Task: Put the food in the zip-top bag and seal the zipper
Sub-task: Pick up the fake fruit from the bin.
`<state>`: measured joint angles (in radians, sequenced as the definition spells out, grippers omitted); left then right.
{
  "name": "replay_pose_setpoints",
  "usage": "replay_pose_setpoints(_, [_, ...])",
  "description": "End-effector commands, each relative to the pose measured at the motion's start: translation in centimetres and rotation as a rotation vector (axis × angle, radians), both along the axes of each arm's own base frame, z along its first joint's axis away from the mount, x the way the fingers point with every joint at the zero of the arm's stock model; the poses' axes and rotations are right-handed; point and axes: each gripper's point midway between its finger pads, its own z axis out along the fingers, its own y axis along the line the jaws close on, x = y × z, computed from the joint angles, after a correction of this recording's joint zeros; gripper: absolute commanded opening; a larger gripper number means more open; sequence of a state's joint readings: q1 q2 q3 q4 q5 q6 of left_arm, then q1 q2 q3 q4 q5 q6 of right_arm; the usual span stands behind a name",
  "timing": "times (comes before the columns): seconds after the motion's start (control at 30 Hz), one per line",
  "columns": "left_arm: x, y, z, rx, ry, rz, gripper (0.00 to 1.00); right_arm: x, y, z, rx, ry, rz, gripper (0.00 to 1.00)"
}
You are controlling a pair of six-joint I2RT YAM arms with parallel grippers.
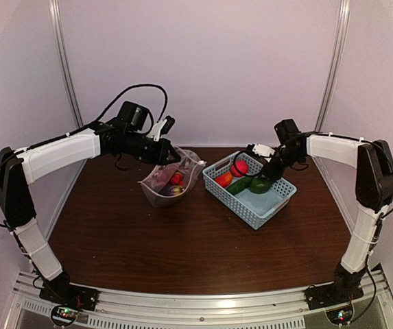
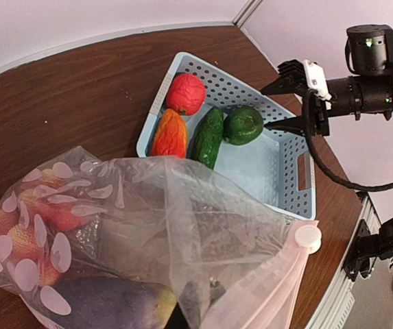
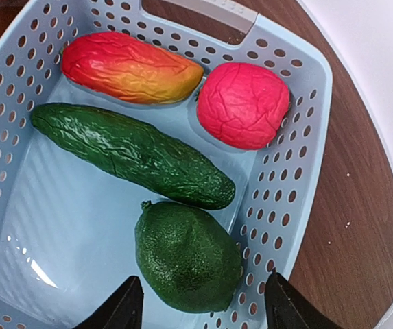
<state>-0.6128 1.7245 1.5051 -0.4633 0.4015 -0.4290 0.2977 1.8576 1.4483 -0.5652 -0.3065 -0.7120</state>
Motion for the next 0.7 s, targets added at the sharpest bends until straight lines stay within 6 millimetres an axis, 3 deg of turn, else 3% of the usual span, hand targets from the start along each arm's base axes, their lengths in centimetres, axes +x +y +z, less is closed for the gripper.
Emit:
replay_pose_setpoints(0.0, [0.4, -0.9, 0.5, -0.026, -0.022, -0.004, 0.06, 0.5, -0.3, -0.9, -0.055, 0.001, 0.032, 0.62])
replay_pose_setpoints(0.27, [0.3, -1.0, 0.4, -0.027, -0.019, -0.006, 0.02, 0.4, 0.1, -2.8, -0.057, 0.064, 0.040, 0.61])
replay_pose_setpoints(0.5, [0.3, -1.1, 0.2, -0.025, -0.017, -0.002, 0.00, 0.4, -0.2, -6.1, -0.152, 0.125, 0.036, 0.62])
replay_pose_setpoints(0.67, [0.3, -1.2, 0.2, -0.028, -0.019, -0.003, 0.00, -0.3, -0.5, -7.1, -0.178, 0.152, 0.035, 0.67])
